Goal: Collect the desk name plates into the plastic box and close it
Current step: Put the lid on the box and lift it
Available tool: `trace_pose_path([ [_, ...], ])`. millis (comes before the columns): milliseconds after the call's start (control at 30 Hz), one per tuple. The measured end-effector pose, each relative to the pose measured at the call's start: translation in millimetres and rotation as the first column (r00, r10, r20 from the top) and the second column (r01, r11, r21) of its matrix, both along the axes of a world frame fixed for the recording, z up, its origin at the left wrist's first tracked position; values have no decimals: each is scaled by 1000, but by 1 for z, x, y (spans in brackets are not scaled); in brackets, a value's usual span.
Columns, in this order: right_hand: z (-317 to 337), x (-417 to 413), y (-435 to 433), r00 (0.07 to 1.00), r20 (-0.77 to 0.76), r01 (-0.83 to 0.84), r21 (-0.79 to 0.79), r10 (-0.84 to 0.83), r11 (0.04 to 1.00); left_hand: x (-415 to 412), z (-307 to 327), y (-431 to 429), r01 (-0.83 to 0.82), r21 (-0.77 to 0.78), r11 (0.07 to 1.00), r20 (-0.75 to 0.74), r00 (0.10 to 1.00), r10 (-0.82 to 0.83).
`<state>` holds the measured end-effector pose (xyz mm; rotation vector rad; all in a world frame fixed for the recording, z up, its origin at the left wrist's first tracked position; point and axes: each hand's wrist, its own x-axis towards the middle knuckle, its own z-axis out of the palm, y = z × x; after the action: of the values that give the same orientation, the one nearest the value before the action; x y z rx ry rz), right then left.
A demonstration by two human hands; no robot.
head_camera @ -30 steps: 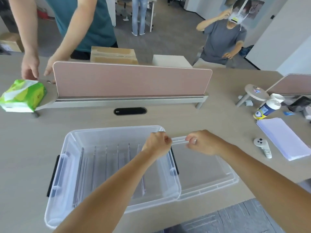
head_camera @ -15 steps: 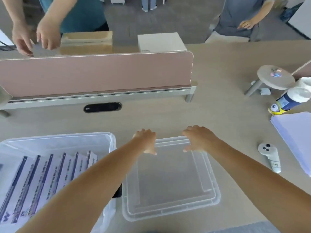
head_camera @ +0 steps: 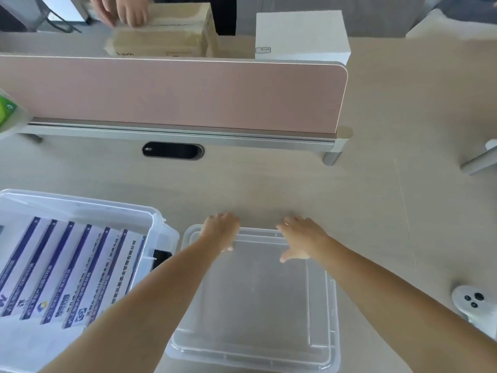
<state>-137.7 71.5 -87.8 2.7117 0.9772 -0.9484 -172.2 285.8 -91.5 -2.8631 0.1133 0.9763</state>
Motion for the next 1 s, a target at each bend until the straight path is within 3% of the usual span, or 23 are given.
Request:
trace_pose_path([
  [300,-6,26,5,942,-252,235,25,-221,972,19,-6,4,-47,-34,998,-113,993,43],
  [433,1,30,2,902,-335,287,-1,-271,958,18,1,5,-10,-37,999,-77,997,8],
  [667,59,28,-21,919,-247,315,-12,-308,949,6,54,-1,-34,-258,965,70,996,54],
  [867,138,-7,-32,931,-128,346,9,-342,938,-8,112,-2,114,-397,911,312,950,17],
  [1000,180,-42,-35,907,4,416,137,-421,899,-18,160,7,239,-417,877,474,880,-15],
])
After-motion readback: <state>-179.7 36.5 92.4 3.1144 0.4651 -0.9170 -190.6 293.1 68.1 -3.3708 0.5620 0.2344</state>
